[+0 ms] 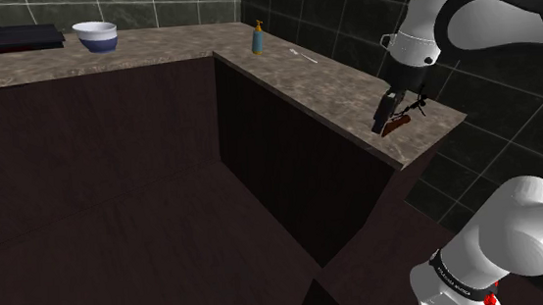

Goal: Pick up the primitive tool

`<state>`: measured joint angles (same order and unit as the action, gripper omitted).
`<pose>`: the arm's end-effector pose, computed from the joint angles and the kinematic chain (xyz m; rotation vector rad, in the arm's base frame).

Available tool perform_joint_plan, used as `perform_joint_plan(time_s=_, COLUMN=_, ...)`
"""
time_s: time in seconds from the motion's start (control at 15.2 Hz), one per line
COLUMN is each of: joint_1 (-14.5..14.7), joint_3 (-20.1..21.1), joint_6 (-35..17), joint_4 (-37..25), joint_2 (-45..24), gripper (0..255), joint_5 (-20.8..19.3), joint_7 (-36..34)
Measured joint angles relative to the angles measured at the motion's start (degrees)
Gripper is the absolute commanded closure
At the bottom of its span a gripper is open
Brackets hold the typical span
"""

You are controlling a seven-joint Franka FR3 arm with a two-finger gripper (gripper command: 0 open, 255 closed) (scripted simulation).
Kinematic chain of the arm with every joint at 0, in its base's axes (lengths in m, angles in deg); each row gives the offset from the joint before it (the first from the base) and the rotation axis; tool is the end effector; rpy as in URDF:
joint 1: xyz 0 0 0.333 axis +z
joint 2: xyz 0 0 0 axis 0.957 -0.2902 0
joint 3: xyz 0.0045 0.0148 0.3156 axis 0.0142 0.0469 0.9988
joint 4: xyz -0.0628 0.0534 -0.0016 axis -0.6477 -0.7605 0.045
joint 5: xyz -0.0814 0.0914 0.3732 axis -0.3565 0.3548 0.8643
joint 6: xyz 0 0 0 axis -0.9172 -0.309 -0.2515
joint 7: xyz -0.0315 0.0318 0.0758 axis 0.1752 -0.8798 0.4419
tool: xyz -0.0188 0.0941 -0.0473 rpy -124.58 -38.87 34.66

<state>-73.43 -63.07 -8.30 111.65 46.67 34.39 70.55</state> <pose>0.3212 0.0198 0.5490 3.0725 0.2941 0.0239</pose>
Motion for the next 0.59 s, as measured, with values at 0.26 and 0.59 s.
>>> perform_joint_plan(time_s=0.26, joint_1=0.49, joint_3=-4.21, joint_6=0.23, joint_4=2.18, joint_2=2.29, gripper=0, joint_5=-2.06, joint_7=7.51)
perform_joint_plan(time_s=0.59, joint_1=1.42, joint_3=-14.2, joint_6=-0.13, joint_4=4.67, joint_2=4.03, gripper=0, joint_5=-7.65, joint_7=25.55)
